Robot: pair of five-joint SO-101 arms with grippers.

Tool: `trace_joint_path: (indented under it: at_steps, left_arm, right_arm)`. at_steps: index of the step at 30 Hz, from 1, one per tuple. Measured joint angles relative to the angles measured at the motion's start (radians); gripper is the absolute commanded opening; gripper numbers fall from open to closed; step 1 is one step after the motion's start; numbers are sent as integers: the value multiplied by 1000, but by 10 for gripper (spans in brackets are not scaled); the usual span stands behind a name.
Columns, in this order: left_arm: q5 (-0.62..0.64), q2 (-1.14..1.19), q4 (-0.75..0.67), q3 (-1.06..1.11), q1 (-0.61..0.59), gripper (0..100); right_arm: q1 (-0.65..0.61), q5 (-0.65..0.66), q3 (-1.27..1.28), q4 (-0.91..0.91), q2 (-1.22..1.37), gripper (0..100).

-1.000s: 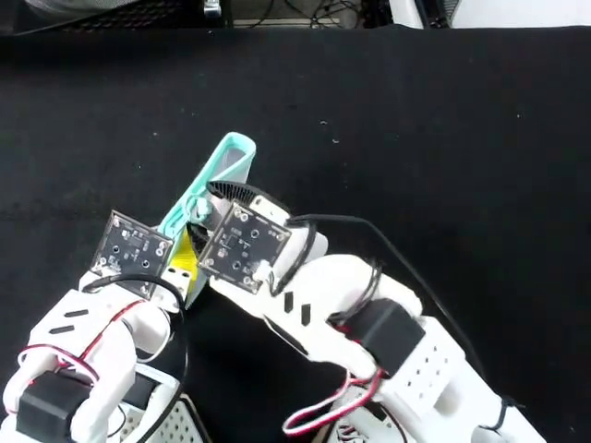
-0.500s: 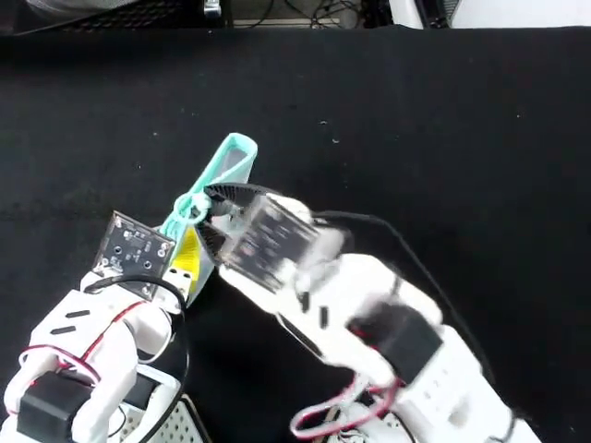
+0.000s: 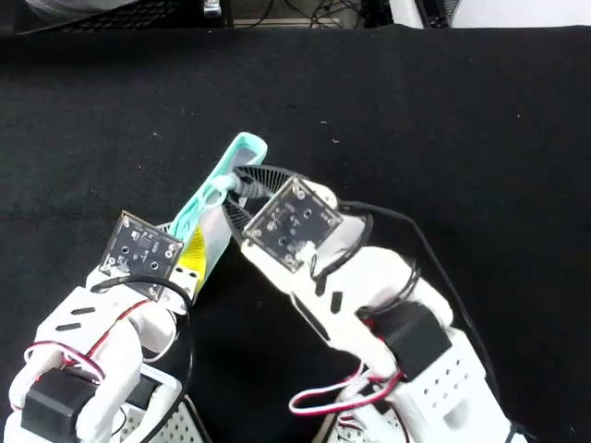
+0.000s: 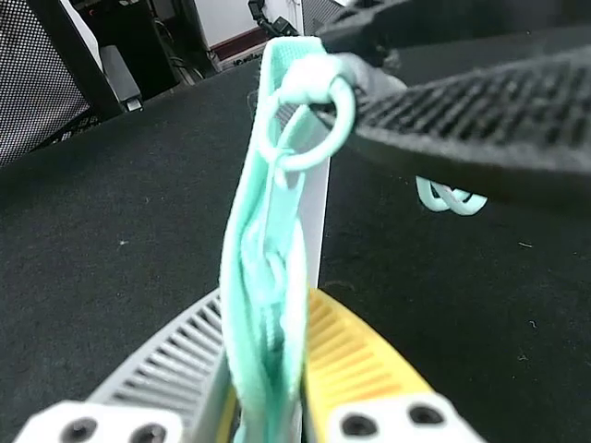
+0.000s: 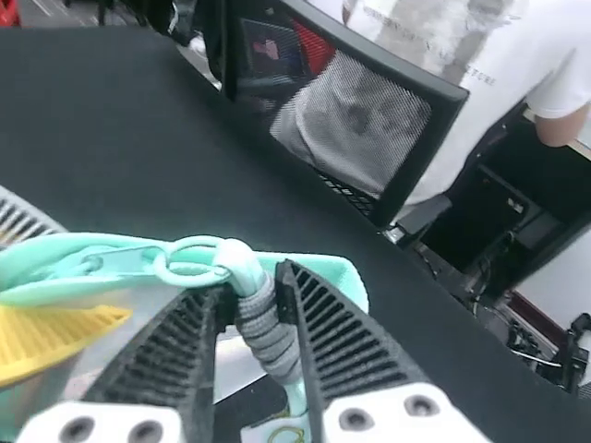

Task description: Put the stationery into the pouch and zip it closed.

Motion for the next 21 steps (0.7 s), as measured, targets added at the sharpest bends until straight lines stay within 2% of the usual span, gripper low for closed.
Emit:
trace_joint_path:
  at_steps: [9,21]
  left_arm:
    - [0,5,-3,-2,2,29]
    - [0,3,-2,0,6,29]
  right_arm:
    - [117,0,0,-55,48,13]
    - [181,28,-2,-61,54,13]
